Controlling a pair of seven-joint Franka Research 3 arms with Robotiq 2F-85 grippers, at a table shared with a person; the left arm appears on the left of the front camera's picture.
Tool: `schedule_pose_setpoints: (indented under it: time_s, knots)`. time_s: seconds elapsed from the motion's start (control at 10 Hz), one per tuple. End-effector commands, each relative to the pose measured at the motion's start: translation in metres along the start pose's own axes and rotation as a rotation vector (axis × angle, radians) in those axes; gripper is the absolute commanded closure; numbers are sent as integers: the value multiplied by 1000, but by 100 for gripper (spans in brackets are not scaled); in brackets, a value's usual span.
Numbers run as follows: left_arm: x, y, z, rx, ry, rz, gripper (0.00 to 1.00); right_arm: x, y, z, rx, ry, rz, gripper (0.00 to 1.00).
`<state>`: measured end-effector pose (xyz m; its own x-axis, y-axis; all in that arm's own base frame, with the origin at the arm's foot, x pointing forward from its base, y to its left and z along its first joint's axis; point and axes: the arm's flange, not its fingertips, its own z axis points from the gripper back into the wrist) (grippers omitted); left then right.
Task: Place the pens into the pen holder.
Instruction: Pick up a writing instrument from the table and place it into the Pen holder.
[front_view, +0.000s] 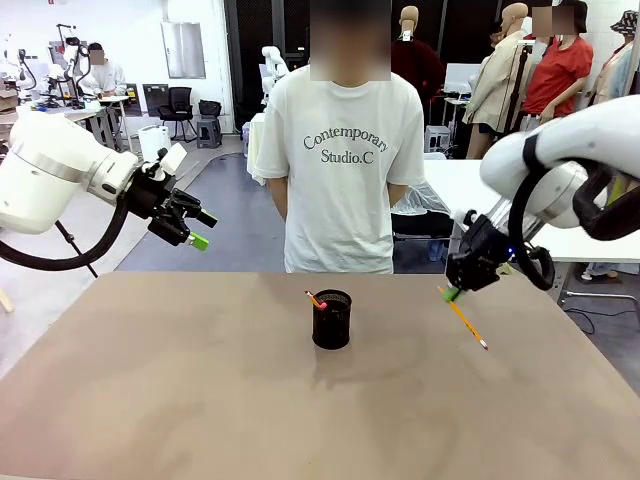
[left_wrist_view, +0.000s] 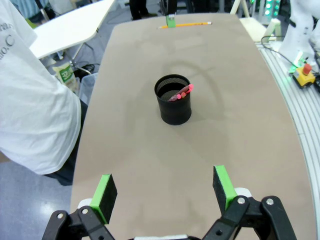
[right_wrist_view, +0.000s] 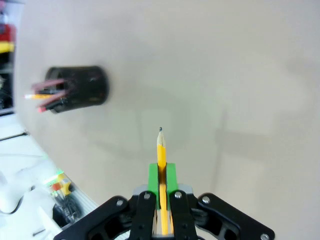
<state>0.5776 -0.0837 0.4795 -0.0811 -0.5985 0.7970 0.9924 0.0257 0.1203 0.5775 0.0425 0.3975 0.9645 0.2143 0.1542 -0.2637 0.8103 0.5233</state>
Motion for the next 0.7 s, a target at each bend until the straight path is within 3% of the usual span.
schedule_pose_setpoints:
  time_s: [0.0,0.1,0.2,0.5,0.6]
  knots:
    - [1,0,2,1,3,-3,0,-15,6,20,224,-139,220,100]
    - [1,0,2,1,3,-3,0,-22,15,24,264,-267,317,100]
    - [1,0,2,1,3,-3,0,-34,25,31,297,-344,530,100]
    - [1,0,2,1,3,-3,0,-53,48,37,305,-641,713,100]
    - [1,0,2,1,3,-3,0,-56,52,43,302,-666,750,100]
